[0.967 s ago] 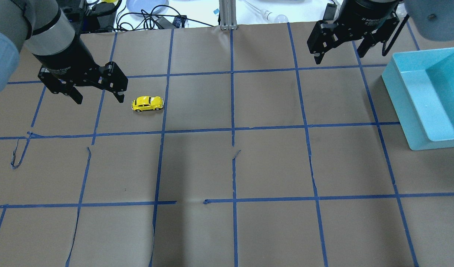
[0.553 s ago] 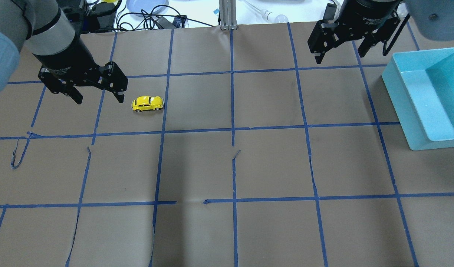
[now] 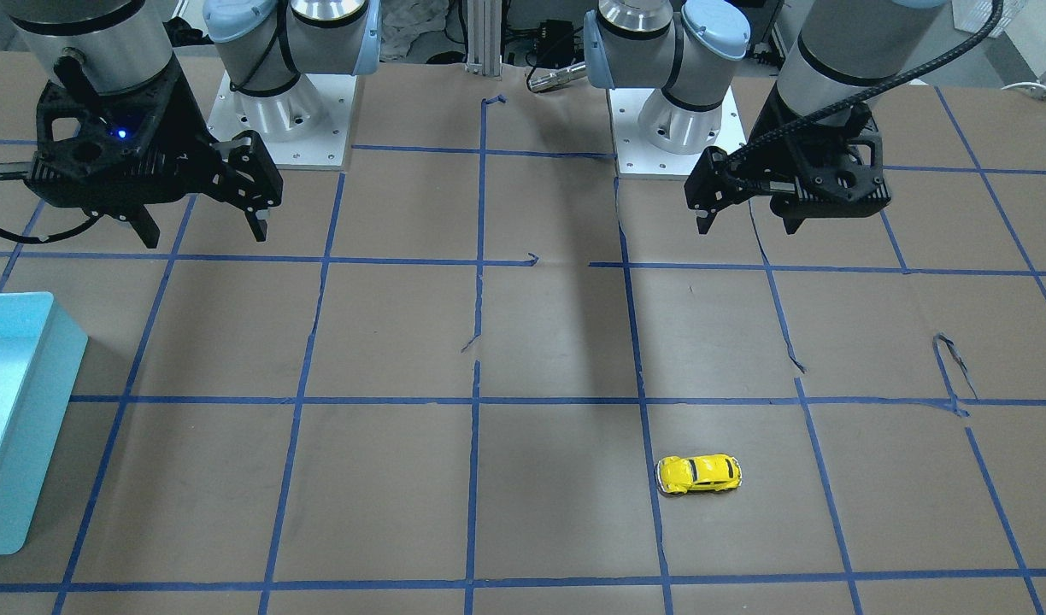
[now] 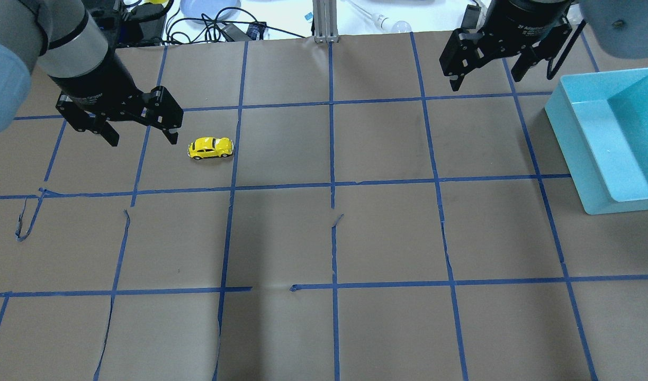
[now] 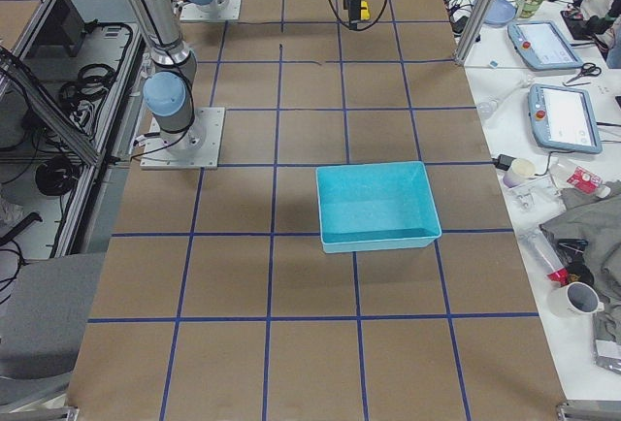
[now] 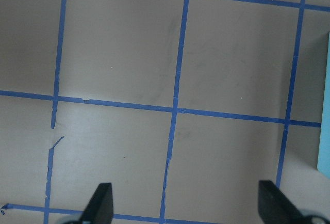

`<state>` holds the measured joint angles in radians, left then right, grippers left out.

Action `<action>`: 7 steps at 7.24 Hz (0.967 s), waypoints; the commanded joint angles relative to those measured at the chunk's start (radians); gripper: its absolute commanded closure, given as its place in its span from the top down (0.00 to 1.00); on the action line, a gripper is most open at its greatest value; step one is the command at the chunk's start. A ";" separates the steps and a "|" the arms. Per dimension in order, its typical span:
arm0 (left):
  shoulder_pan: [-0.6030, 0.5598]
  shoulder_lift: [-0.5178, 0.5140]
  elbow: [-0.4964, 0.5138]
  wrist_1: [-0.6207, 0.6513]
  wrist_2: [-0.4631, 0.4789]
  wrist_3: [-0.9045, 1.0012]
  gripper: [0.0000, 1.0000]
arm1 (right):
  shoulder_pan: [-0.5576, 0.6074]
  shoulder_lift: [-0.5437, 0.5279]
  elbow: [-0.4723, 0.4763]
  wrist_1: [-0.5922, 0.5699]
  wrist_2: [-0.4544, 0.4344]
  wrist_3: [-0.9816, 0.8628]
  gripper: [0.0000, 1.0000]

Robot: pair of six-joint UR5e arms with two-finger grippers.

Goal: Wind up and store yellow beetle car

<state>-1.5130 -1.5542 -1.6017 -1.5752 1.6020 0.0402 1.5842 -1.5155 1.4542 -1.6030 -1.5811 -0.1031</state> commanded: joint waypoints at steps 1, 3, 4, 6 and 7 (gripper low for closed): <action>0.001 -0.001 -0.001 0.006 -0.001 0.001 1.00 | -0.001 0.000 0.000 0.000 0.000 -0.001 1.00; 0.001 -0.001 -0.001 0.003 -0.001 0.003 1.00 | -0.003 0.000 0.000 0.000 0.004 0.000 1.00; 0.001 -0.003 -0.001 0.006 -0.002 0.003 1.00 | -0.001 0.000 0.000 0.000 0.004 0.000 1.00; 0.001 -0.009 -0.012 0.006 -0.005 0.007 1.00 | -0.001 0.000 0.000 0.000 0.003 0.000 1.00; 0.013 -0.009 -0.017 0.006 0.002 0.010 1.00 | -0.001 0.000 0.000 0.000 0.001 -0.001 1.00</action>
<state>-1.5093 -1.5620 -1.6117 -1.5700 1.5994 0.0484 1.5830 -1.5155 1.4542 -1.6030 -1.5787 -0.1031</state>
